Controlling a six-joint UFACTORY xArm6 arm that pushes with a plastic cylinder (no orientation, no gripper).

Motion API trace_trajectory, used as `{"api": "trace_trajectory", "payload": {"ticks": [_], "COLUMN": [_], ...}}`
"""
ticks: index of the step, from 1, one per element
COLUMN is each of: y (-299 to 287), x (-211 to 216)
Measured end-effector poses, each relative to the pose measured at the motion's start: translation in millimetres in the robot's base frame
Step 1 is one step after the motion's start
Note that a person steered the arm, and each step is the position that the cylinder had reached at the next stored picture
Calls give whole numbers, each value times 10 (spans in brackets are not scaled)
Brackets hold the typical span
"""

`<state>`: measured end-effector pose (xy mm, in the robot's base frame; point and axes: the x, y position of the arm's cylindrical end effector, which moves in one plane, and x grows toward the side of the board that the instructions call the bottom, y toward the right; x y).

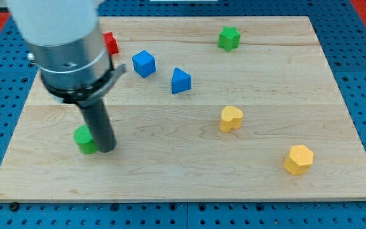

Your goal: Move your arm towards the red circle

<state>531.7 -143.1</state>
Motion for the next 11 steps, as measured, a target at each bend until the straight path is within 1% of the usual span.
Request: {"api": "trace_trajectory", "payload": {"ticks": [1, 2, 3, 5, 7, 8, 9, 11], "y": [-317, -301, 229, 440, 807, 822, 822, 761], "x": [0, 0, 58, 58, 23, 23, -134, -585]}}
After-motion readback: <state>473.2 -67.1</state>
